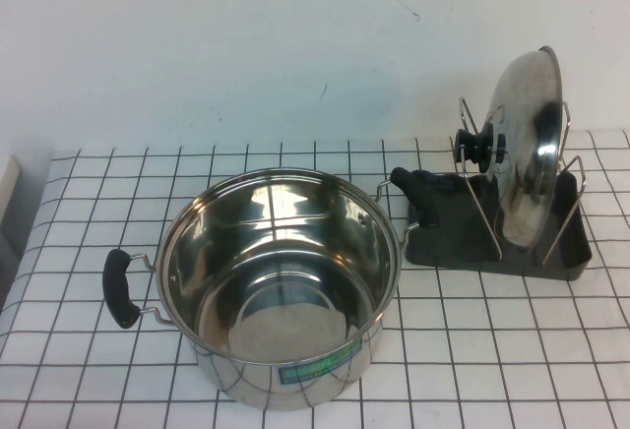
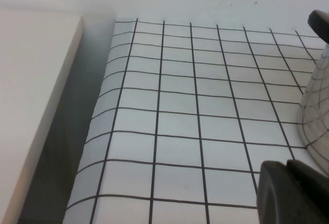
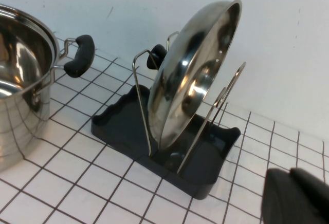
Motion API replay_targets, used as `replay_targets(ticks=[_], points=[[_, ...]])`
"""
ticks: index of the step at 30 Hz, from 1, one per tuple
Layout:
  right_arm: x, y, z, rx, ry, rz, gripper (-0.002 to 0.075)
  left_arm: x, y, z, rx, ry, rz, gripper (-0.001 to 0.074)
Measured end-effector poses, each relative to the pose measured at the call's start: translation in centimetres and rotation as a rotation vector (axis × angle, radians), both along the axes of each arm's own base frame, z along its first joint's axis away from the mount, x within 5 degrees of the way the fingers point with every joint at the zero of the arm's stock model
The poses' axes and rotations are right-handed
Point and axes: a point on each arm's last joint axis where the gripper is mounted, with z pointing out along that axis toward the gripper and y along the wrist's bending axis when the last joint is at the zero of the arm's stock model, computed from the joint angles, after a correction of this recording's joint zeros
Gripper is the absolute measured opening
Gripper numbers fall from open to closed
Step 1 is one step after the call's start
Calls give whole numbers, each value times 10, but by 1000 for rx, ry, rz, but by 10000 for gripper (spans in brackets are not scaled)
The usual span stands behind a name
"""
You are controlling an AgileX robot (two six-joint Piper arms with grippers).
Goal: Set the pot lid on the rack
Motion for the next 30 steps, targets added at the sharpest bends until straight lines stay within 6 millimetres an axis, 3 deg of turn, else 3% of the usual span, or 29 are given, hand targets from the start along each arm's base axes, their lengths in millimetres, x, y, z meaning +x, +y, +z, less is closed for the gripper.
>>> replay_targets(ticks=[24, 27, 30], points=[[2, -5, 5, -6, -68, -52, 0, 0, 0, 0, -1, 4, 1, -2], [1, -8, -4, -27, -43, -92, 0, 0, 0, 0, -1, 6, 1, -2], [-5, -15, -26, -9, 24, -182, 0, 0, 0, 0, -1, 6, 1, -2]])
